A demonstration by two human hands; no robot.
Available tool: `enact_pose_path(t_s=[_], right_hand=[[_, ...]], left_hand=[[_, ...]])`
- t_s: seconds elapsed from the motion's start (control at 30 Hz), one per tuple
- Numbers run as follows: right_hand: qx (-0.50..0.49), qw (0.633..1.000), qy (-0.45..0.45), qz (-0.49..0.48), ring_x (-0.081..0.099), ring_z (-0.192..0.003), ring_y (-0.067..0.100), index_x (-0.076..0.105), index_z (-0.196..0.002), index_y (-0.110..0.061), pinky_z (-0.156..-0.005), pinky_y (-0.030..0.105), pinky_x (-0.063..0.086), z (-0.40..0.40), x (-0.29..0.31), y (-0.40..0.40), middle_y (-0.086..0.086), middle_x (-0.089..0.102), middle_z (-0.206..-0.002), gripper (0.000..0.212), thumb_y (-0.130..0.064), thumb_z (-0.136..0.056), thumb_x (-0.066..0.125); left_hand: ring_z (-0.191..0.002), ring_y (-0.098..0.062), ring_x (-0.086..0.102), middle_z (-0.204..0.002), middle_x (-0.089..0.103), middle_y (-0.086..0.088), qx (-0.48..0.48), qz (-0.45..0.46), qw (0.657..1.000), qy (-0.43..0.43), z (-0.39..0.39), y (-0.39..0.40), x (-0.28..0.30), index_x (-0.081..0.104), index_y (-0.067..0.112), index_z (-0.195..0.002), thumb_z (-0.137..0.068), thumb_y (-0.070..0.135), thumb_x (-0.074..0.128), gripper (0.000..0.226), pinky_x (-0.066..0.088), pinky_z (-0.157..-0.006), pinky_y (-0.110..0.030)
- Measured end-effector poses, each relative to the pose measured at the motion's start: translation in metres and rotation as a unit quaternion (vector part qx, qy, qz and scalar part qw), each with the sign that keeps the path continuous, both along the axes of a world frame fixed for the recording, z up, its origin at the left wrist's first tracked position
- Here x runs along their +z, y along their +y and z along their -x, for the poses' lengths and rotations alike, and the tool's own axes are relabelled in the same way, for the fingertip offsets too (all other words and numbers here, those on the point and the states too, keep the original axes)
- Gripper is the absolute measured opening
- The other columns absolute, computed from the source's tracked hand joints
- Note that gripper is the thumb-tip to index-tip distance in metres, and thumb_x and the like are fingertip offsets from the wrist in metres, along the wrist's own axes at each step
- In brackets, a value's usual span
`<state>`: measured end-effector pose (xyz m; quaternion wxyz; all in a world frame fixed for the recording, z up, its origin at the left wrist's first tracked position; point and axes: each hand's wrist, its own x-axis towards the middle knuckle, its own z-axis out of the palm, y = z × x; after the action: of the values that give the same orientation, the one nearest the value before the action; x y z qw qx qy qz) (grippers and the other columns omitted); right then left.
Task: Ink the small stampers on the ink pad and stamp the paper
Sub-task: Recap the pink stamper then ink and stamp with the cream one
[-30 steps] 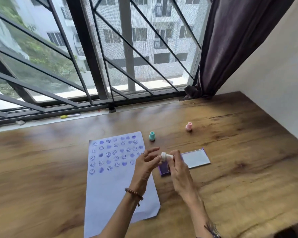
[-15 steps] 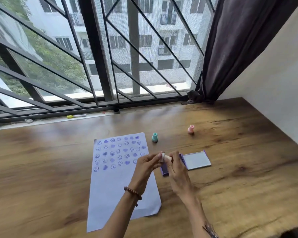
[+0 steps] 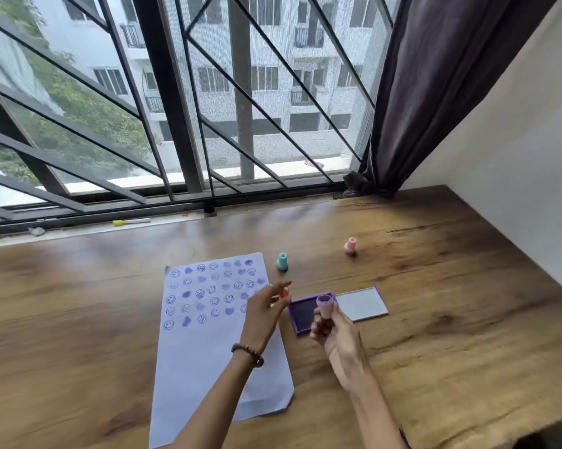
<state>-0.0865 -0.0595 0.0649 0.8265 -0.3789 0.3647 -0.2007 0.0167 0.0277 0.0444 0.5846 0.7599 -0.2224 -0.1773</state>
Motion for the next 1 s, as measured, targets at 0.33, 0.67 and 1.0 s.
enact_pose_path(t_s=[0.33, 0.67, 1.0], right_hand=[[0.025, 1.000, -0.010, 0.009, 0.050, -0.048, 0.006, 0.053, -0.082, -0.015, -0.042, 0.013, 0.043, 0.011, -0.005, -0.014, 0.005, 0.049, -0.068, 0.025, -0.009, -0.097, 0.035], [0.095, 0.916, 0.163, 0.355, 0.058, -0.069, 0.015, 0.063, -0.080, -0.018, -0.068, 0.025, 0.048, -0.002, -0.014, -0.016, 0.004, 0.065, -0.077, 0.009, -0.012, -0.086, 0.060], [0.280, 0.573, 0.332, 0.695, 0.048, -0.113, 0.013, 0.047, -0.118, -0.020, -0.090, 0.026, 0.042, -0.017, -0.017, -0.007, -0.003, 0.049, -0.123, 0.027, -0.024, -0.097, 0.031]], left_hand=[[-0.110, -0.025, 0.059, -0.117, 0.065, -0.014, -0.037, -0.114, 0.987, -0.105, -0.004, -0.009, -0.020, 0.059, 0.012, -0.116, -0.092, 0.010, 0.047, 0.027, 0.043, -0.093, -0.030], [-0.137, -0.019, 0.025, -0.146, 0.029, -0.008, -0.146, -0.139, 0.977, -0.068, -0.006, 0.005, -0.030, 0.044, 0.014, -0.130, -0.060, 0.025, 0.084, 0.081, 0.015, -0.104, -0.013], [-0.139, -0.018, 0.018, -0.151, 0.020, -0.006, -0.161, -0.144, 0.971, -0.098, -0.010, 0.005, -0.036, 0.047, 0.024, -0.126, -0.058, 0.028, 0.085, 0.078, 0.014, -0.109, -0.021]])
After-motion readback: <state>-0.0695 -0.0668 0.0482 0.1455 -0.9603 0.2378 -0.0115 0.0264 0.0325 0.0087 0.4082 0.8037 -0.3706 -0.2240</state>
